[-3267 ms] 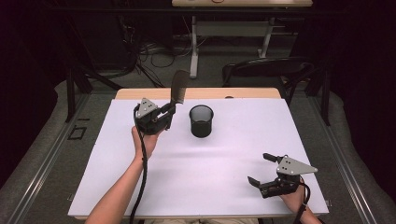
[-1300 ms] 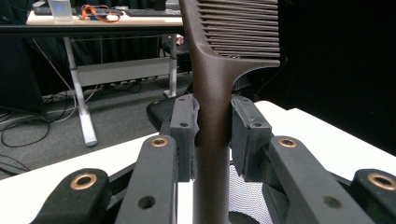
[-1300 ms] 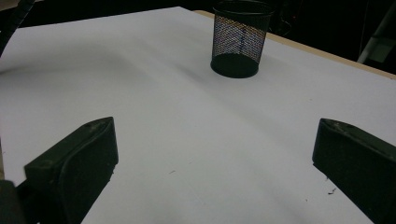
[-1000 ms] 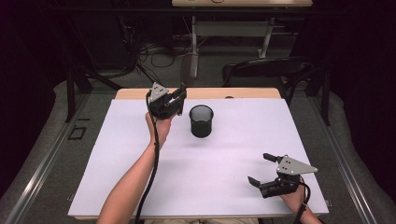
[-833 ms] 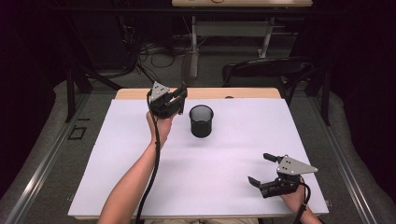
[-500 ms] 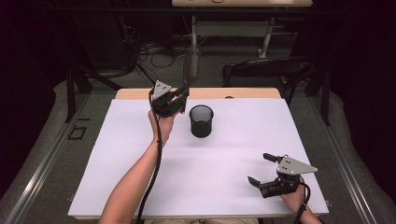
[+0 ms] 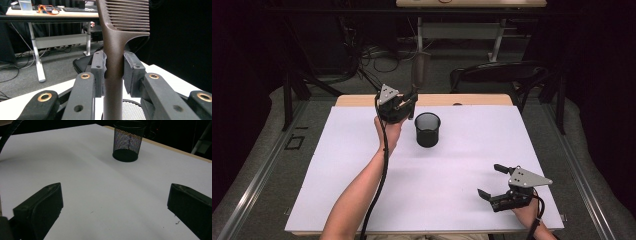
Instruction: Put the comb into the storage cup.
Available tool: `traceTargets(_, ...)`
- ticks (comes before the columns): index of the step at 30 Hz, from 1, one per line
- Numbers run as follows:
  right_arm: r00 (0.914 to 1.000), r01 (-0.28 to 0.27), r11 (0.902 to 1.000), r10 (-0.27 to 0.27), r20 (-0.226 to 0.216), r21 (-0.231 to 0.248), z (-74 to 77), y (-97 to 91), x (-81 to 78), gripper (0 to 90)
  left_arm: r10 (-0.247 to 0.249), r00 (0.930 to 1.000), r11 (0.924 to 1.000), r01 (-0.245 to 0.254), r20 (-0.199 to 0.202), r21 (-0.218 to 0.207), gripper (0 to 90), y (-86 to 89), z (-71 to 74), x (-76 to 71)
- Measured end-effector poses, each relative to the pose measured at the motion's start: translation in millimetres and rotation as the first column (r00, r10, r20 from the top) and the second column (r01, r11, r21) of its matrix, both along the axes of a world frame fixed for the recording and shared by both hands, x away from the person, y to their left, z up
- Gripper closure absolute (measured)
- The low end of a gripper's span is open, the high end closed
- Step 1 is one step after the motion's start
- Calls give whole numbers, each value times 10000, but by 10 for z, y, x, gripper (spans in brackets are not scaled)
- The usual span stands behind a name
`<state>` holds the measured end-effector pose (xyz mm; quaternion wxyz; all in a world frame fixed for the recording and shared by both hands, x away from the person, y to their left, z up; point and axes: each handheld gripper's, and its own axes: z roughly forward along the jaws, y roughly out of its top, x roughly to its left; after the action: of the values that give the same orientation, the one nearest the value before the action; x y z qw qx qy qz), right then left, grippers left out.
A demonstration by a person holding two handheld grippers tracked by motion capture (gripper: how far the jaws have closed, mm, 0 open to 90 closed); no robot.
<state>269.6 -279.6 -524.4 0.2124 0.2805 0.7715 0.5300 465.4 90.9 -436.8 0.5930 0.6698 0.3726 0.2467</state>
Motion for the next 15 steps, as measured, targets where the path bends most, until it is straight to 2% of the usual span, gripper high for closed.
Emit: traceTargets(15, 10000, -14, 10000, 14, 12, 3, -2, 1, 3, 0, -186, 9998, 9998, 186, -10, -91, 726, -96, -11, 35)
